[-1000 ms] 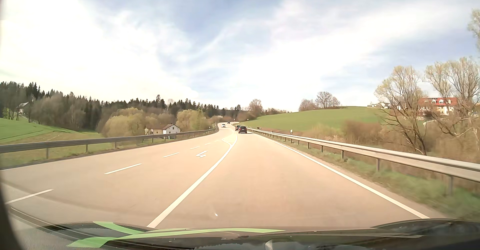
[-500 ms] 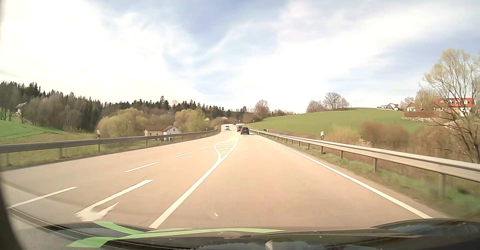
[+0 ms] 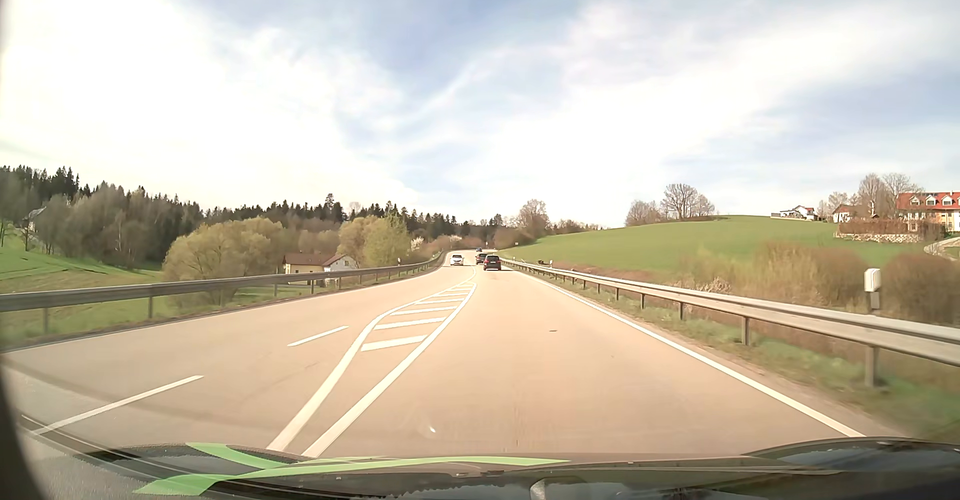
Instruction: Follow the waypoints while adhering to traffic rules and regulations
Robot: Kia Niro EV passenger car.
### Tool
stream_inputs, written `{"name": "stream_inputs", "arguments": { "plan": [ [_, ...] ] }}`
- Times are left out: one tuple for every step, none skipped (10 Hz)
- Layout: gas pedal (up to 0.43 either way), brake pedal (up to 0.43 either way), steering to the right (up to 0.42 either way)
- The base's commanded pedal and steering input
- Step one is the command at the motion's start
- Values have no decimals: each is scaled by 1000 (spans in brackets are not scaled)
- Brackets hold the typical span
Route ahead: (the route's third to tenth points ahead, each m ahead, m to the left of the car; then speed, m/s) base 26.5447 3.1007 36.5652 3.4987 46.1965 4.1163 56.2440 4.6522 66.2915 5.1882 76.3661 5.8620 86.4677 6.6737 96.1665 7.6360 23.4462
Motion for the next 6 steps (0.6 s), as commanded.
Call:
{"name": "stream_inputs", "arguments": {
  "plan": [
    [169,0,-9],
    [169,0,-9],
    [130,0,-9],
    [98,0,-9],
    [79,0,-9],
    [67,0,-7]
  ]
}}
